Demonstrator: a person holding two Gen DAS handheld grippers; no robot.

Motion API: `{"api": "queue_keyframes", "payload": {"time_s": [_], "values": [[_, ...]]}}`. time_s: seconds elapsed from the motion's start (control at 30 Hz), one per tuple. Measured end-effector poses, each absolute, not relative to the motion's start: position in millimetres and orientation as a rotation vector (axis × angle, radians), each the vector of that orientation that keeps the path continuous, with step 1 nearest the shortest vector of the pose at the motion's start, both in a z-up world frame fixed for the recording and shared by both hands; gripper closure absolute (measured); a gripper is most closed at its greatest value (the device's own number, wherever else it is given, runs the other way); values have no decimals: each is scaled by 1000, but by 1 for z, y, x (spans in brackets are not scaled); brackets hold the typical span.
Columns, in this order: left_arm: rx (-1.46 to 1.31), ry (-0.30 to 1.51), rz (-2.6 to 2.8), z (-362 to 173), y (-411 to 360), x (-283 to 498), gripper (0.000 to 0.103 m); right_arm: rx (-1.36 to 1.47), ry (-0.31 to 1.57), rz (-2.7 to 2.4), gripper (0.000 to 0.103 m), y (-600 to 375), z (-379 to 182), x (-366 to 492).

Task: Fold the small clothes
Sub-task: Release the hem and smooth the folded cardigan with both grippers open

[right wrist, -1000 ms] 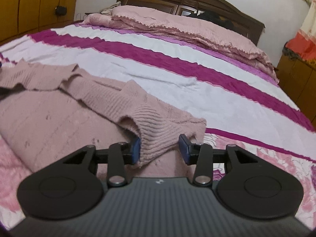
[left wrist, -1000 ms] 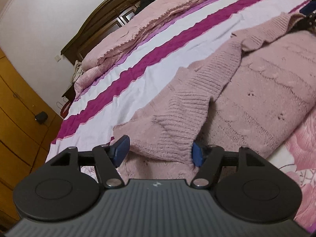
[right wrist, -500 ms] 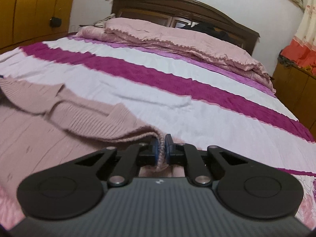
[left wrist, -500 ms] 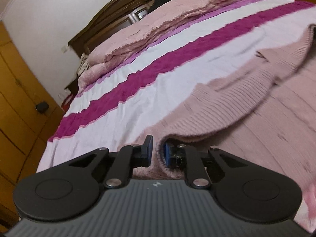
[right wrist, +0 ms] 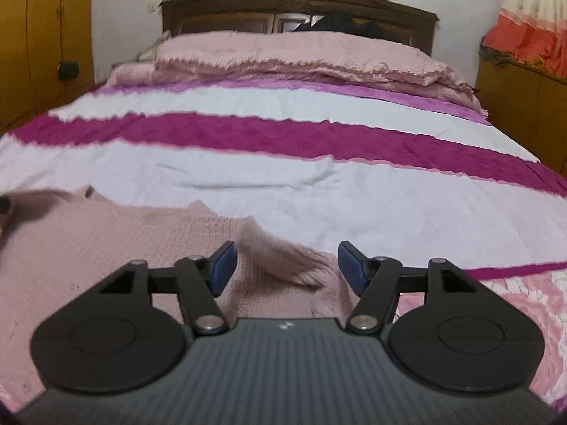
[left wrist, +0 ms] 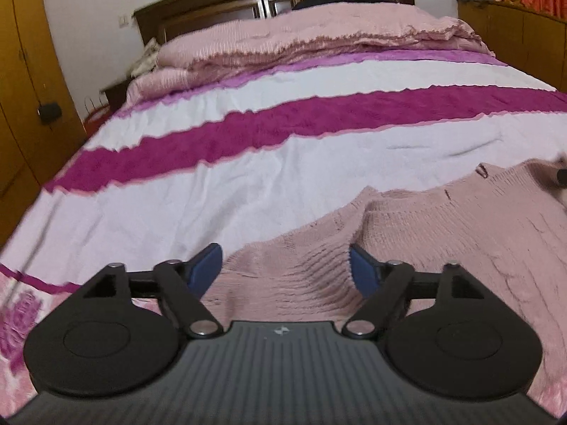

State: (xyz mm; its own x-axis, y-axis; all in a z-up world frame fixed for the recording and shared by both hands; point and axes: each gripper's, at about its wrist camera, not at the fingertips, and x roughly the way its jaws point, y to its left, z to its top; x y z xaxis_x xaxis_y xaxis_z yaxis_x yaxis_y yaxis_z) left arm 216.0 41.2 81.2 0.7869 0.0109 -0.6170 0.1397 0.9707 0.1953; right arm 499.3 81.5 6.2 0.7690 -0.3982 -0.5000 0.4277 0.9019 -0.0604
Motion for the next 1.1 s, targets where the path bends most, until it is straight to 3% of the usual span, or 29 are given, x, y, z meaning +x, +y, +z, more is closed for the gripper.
{"api": "queue_keyframes", "payload": {"time_s": [0.43, 0.5, 0.63, 1.1], "values": [[189, 638, -103, 102, 55, 145, 12, 93, 500, -453, 38, 109, 15, 446], [222, 665, -124, 96, 49, 139, 16, 120, 511, -449, 38, 115, 14, 438], [288, 721, -183, 78, 32, 135, 45, 178, 520, -446, 38, 123, 10, 426], [257, 697, -120, 58, 33, 189, 46, 210, 549, -468, 38, 130, -22, 417]]}}
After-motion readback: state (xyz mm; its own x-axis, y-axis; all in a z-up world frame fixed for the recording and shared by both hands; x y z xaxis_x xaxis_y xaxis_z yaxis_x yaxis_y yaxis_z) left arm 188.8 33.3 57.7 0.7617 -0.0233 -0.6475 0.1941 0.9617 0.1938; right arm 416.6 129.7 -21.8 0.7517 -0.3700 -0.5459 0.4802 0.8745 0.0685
